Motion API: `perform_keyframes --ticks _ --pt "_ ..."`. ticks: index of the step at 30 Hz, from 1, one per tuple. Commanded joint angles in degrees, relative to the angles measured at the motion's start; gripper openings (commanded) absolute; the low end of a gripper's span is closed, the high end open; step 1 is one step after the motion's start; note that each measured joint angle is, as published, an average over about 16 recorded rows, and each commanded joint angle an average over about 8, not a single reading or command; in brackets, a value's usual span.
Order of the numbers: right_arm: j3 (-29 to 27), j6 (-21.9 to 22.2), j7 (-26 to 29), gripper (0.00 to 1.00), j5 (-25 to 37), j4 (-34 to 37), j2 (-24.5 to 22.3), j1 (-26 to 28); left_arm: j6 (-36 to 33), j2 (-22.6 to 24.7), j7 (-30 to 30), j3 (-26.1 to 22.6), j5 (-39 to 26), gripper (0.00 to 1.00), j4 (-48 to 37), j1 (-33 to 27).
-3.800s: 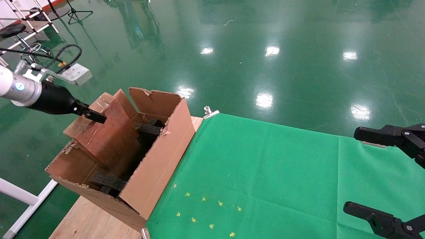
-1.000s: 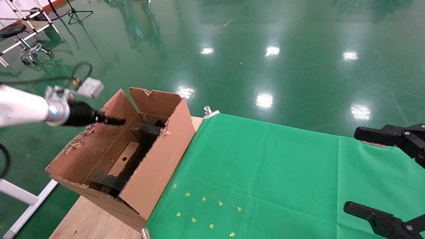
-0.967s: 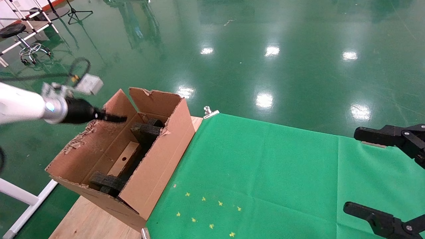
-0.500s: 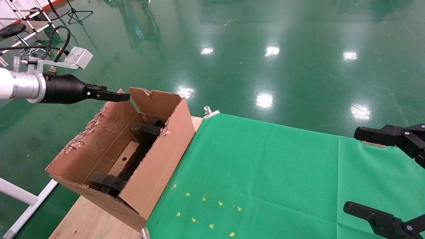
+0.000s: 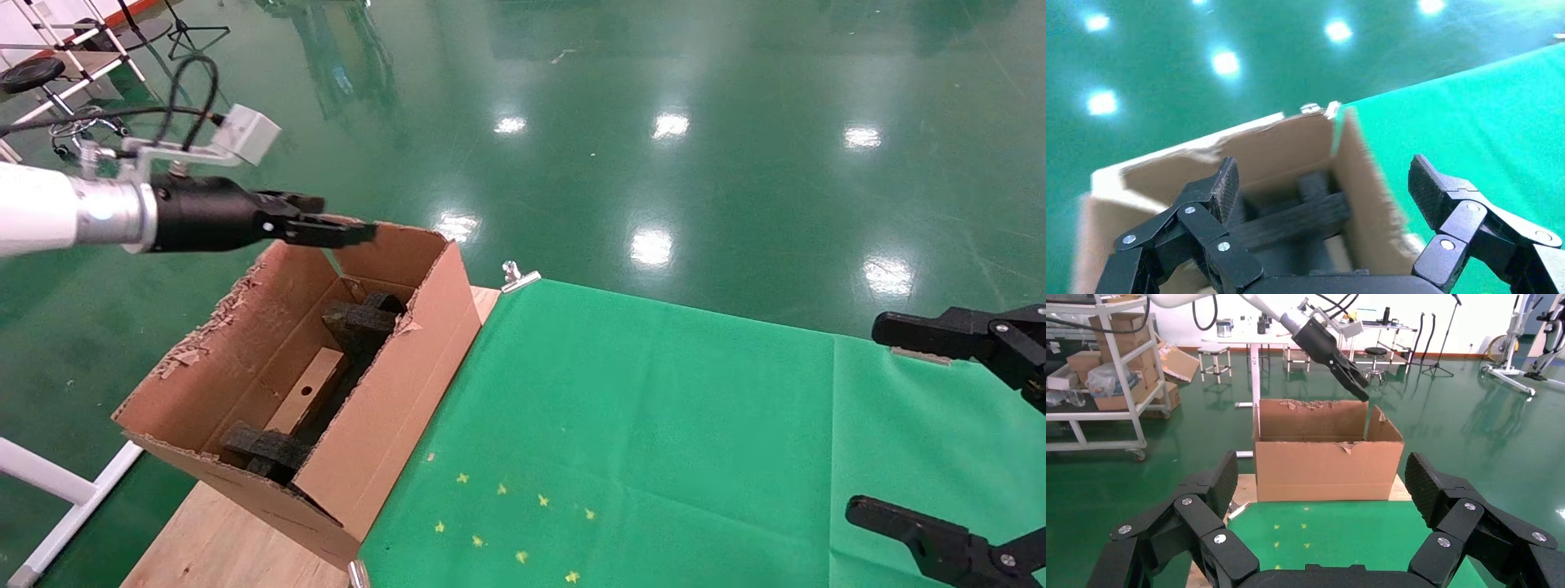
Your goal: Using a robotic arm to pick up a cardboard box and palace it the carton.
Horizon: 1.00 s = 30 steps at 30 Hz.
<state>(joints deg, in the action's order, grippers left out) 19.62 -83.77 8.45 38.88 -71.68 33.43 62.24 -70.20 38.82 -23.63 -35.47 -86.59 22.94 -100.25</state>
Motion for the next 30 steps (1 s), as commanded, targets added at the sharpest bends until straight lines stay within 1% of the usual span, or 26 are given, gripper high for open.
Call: perform_keyframes --ticks 1,30 --pt "0.00 0.00 0.00 1.00 0.00 0.00 0.00 0.00 -0.64 -0.16 0.53 0.81 1.86 1.00 2.10 1.61" --pt "0.01 0.00 -0.01 1.00 -0.01 0.00 0.00 0.00 -9.95 -2.44 8.27 12.49 28.72 1.00 32.51 24.84"
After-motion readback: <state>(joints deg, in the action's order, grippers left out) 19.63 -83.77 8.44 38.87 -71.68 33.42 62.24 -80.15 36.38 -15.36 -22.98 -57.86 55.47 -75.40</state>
